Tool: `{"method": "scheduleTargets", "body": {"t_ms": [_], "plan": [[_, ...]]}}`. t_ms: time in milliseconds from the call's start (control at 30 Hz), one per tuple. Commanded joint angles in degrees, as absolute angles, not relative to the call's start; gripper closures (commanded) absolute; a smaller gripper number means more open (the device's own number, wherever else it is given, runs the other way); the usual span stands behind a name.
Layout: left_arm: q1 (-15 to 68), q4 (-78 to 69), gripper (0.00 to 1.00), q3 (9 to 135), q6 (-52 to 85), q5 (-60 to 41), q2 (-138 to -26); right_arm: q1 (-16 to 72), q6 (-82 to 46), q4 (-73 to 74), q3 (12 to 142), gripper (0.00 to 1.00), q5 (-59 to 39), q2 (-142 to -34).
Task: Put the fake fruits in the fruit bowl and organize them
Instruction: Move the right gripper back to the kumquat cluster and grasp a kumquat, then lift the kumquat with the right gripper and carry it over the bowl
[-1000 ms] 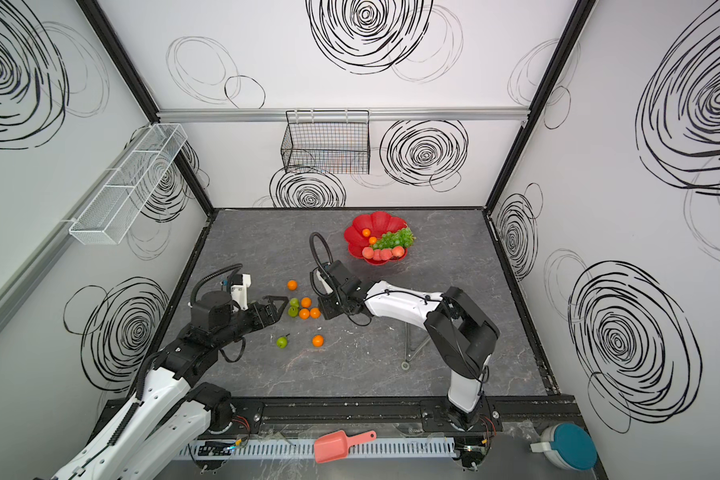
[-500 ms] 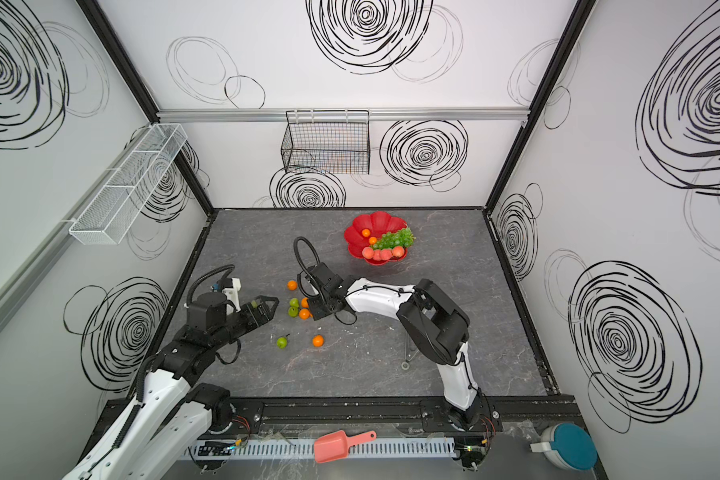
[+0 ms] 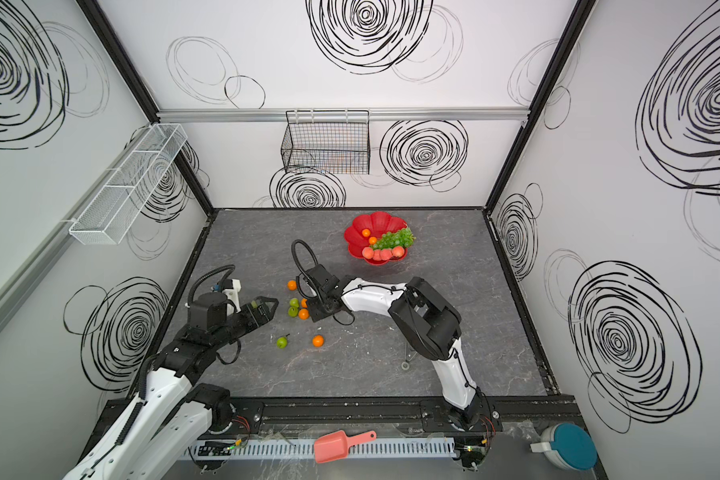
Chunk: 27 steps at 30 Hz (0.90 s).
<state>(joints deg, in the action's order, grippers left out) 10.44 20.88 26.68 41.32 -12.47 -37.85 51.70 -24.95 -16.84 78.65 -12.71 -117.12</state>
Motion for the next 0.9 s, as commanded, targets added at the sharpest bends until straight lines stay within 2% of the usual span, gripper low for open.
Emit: {"method": "scheduleTargets", "body": {"t_ms": [0, 500, 867], "plan": [[9.91, 18.69, 0.04, 26.11, 41.31, -13.08, -37.88, 51.57, -25.74, -18.12, 80.06, 0.51, -13.18, -117.92], [9.62, 18.56, 0.04, 26.13, 41.20, -13.36, -37.97, 51.45, -26.01, -17.88, 79.01, 0.57, -12.93, -118.17], [10.83, 16.76, 0.04, 28.05, 39.87, -12.76, -39.14, 50.14, -27.29, -16.15, 74.89, 0.61, -13.17, -111.31]]}}
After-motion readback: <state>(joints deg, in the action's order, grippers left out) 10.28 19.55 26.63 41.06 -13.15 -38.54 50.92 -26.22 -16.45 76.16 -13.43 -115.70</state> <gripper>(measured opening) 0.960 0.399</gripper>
